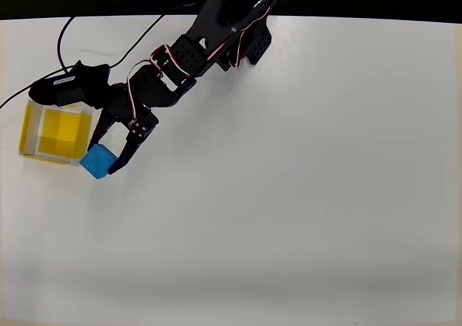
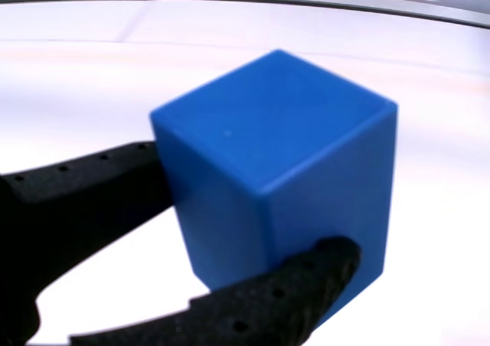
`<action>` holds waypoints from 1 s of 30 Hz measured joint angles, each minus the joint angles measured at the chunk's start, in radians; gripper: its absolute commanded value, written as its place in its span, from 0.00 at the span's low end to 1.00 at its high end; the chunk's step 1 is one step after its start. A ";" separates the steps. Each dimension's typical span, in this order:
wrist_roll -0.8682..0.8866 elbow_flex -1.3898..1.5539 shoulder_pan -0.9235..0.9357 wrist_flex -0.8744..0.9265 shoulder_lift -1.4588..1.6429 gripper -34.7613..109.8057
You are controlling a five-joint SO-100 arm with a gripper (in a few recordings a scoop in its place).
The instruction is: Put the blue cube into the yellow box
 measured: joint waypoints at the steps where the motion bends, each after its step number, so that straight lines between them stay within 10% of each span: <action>1: 0.000 0.000 0.021 -0.008 0.000 0.39; 30: 0.087 -0.307 0.311 -0.140 -0.541 0.39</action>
